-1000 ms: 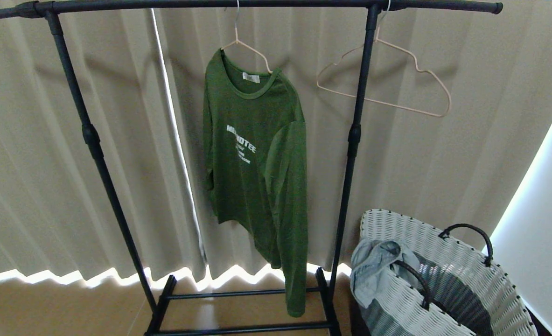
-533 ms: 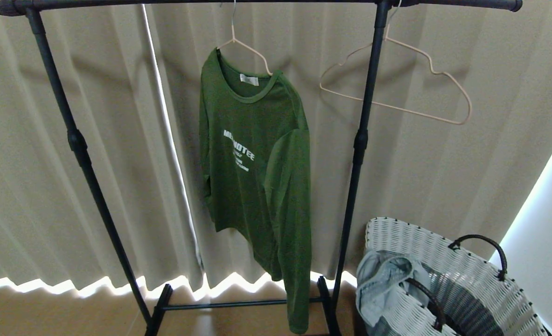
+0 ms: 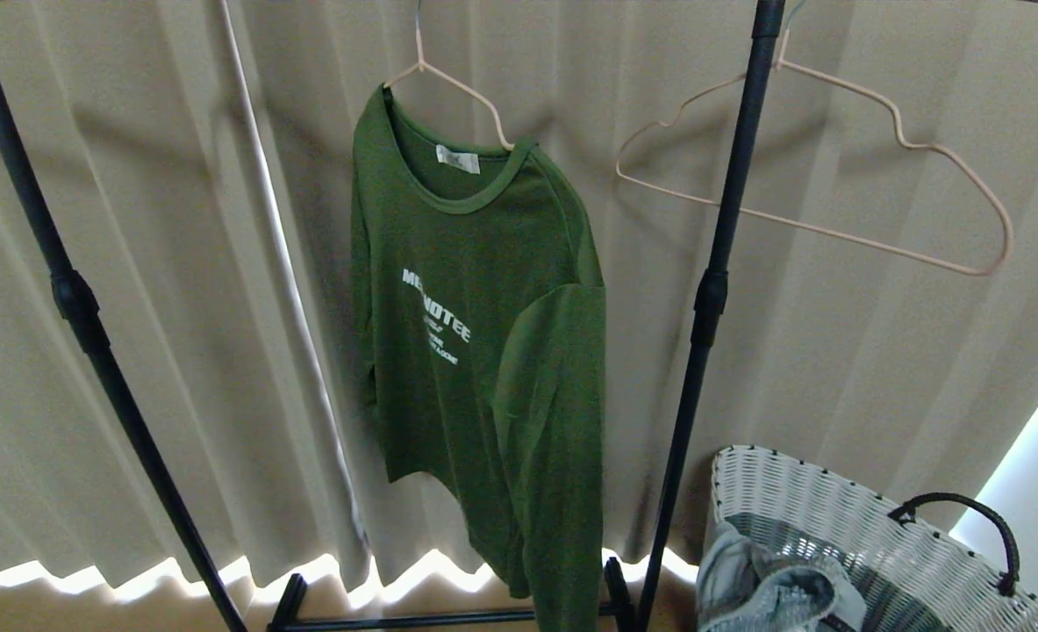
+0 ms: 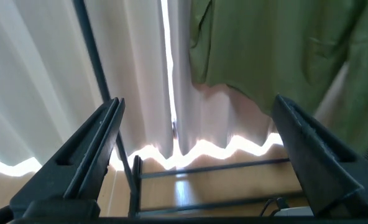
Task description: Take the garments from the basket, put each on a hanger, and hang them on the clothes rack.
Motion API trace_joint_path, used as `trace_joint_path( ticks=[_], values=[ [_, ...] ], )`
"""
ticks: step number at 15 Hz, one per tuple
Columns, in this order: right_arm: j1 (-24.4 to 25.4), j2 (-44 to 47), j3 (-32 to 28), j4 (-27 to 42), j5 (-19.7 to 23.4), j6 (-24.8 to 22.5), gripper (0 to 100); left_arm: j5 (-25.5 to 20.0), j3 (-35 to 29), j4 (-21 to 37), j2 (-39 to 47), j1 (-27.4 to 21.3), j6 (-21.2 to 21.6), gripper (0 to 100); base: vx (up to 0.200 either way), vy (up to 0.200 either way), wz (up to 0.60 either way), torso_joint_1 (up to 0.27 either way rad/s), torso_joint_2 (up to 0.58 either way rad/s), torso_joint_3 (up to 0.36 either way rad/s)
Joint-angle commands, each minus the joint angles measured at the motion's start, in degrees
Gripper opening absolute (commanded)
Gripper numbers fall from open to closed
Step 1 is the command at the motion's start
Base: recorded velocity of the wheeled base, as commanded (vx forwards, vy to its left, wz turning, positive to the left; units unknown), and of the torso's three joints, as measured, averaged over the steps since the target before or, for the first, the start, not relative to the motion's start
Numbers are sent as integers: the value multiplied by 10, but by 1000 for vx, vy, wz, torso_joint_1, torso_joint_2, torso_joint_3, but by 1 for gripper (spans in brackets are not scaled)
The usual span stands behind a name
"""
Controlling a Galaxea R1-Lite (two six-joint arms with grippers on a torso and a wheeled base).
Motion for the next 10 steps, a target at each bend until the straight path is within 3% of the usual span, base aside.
trace_joint_path(
  ticks=[1,6,10],
  values=[
    [0,0,0,0,0,0,100,0,0,0,0,0,0,100,0,0,0,0,0,0],
    [0,0,0,1,0,-5,100,-2,0,0,0,0,0,100,0,0,0,0,0,0],
    [18,52,-40,23,12,-66,100,-2,-1,0,0,0,-3,100,0,0,0,0,0,0]
  ],
)
